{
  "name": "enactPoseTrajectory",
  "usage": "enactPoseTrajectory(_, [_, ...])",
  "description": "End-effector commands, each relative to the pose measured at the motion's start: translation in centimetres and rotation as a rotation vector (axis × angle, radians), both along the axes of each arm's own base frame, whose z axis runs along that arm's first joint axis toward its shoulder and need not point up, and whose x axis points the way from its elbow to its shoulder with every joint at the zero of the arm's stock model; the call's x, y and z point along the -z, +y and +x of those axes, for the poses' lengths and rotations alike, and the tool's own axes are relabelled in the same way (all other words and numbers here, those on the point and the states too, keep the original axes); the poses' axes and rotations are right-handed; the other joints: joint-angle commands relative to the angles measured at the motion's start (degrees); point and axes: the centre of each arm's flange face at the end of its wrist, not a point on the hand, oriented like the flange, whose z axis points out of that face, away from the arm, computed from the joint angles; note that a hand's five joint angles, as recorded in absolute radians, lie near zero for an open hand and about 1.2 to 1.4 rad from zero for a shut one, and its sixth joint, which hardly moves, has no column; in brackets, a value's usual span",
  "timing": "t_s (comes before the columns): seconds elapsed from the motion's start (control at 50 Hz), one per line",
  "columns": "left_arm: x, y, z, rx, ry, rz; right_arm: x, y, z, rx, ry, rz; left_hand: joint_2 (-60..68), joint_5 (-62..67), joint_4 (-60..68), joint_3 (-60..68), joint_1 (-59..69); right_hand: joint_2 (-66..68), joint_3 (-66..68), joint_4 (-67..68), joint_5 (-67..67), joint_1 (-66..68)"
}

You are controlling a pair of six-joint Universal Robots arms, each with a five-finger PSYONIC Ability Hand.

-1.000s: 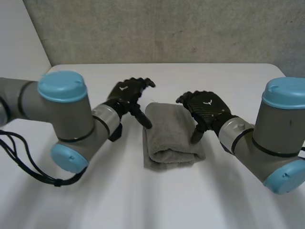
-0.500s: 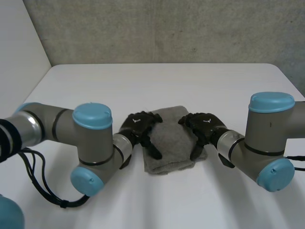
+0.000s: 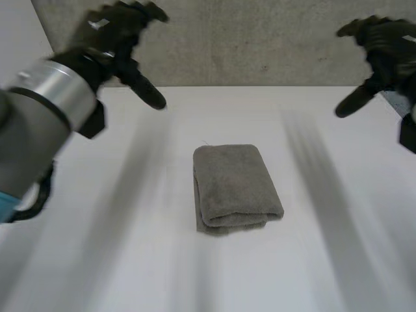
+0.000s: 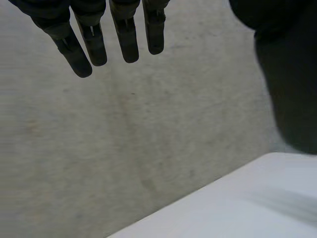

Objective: Fold the towel.

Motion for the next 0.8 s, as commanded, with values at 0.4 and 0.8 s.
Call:
enactPoseTrajectory(0.4, [2.9,1.1,4.3,-0.113,-0.084,0.180,2.9,0.5,-0.6,0.033,0.117,0.104,-4.10,-2.60,-4.52,-4.19,-4.82,-3.95,-3.99,-4.36,-3.43,-2.79])
enactPoseTrajectory(0.8, [5.0,0.2,4.3,-0.115,-0.051,0.139,4.2,-0.1,-0.4,0.023,0.107,0.072,-6.80,-5.30,-7.21,-6.89,-7.52,-3.95,-3.99,-4.36,-3.43,-2.79])
